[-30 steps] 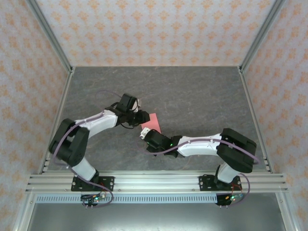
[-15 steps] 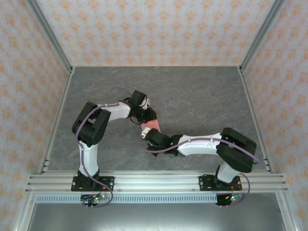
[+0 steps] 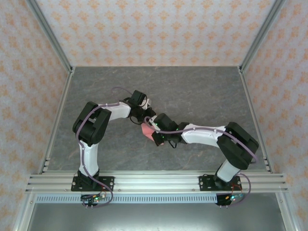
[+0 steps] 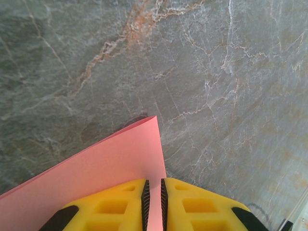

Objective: Fold a paper plane with a square sheet of paper (fold left side to right side)
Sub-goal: Third fold the triangle at the center of the table.

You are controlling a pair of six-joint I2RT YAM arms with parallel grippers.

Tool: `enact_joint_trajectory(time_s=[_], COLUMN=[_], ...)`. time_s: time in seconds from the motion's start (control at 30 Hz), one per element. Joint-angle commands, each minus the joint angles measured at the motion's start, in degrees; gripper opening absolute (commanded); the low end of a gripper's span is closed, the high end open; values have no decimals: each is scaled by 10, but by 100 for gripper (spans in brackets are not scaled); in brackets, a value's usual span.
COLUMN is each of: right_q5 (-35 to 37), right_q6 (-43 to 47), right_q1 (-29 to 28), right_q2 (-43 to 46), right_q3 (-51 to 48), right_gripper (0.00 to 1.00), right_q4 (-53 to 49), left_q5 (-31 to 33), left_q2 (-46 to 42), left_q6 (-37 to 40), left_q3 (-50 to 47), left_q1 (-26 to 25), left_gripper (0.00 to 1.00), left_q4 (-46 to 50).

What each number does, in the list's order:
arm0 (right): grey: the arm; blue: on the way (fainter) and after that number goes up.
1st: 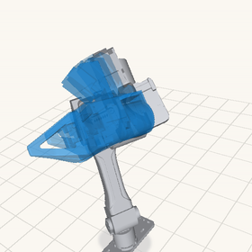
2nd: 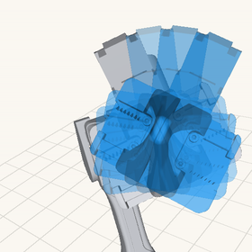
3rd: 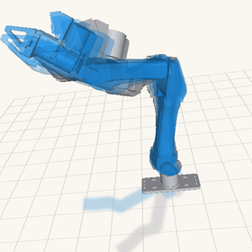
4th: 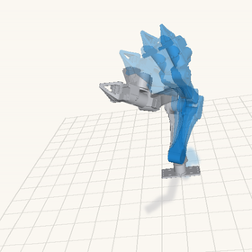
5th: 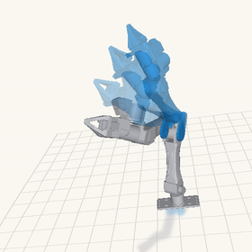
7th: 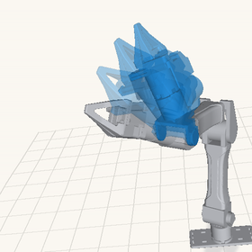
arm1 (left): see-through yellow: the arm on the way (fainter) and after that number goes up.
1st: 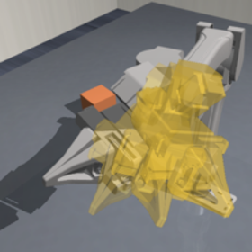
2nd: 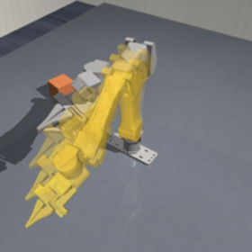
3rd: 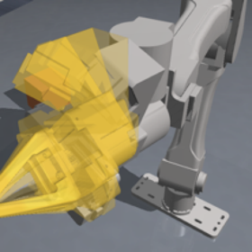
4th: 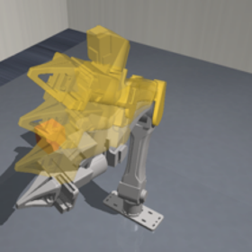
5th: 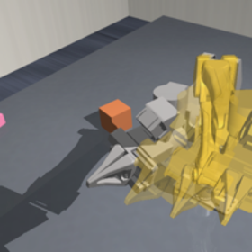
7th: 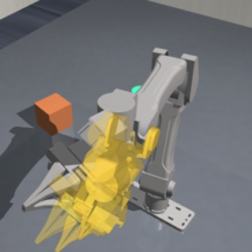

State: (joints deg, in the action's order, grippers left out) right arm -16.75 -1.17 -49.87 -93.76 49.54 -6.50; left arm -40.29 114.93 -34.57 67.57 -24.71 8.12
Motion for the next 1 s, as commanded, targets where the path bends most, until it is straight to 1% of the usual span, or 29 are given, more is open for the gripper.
enact_joint_trajectory(time_s=[0.0, 0.13, 0.37, 0.97], right_q5=[-55, -62, -47, -27], right_q6=[-32, -40, -50, -50], right_q1=[26, 43, 53, 65], right_q2=[-19, -33, -56, -45], right_q3=[12, 21, 38, 35], right_gripper=[0, 0, 0, 0], right_q4=[-14, -26, -41, -49], left_q5=[11, 14, 20, 26], left_q2=[25, 29, 28, 30], left_q6=[13, 16, 18, 18], left_q3=[3, 6, 10, 11], left_q1=[-11, -17, -24, -28], left_gripper=[18, 18, 17, 16], left_q4=[31, 37, 41, 47])
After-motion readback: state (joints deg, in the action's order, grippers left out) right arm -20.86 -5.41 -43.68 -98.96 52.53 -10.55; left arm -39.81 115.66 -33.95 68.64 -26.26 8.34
